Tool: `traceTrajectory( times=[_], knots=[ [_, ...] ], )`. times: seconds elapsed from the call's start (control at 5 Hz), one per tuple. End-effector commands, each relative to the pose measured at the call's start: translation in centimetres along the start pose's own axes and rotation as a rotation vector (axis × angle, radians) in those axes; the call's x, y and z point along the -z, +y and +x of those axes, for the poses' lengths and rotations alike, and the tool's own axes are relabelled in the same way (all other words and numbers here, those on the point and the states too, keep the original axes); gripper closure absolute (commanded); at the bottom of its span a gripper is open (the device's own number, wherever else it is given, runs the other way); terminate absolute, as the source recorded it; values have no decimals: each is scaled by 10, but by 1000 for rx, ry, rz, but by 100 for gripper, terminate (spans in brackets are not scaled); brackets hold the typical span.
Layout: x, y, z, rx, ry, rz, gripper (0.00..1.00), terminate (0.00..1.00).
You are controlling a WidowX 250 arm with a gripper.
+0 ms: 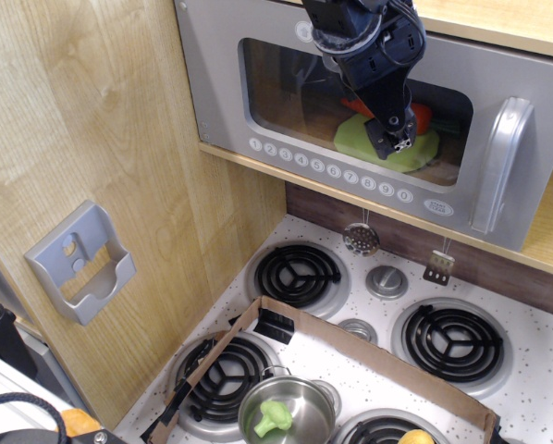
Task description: Close microwave
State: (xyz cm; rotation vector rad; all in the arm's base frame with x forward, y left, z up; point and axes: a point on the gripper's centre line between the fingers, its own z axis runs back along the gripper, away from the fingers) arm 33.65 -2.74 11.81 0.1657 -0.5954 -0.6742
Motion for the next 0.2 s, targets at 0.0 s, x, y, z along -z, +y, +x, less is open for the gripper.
traceTrajectory(
  times=[0.0],
  knots=[
    [-21,5,15,3,-49,34,0,100]
  ],
)
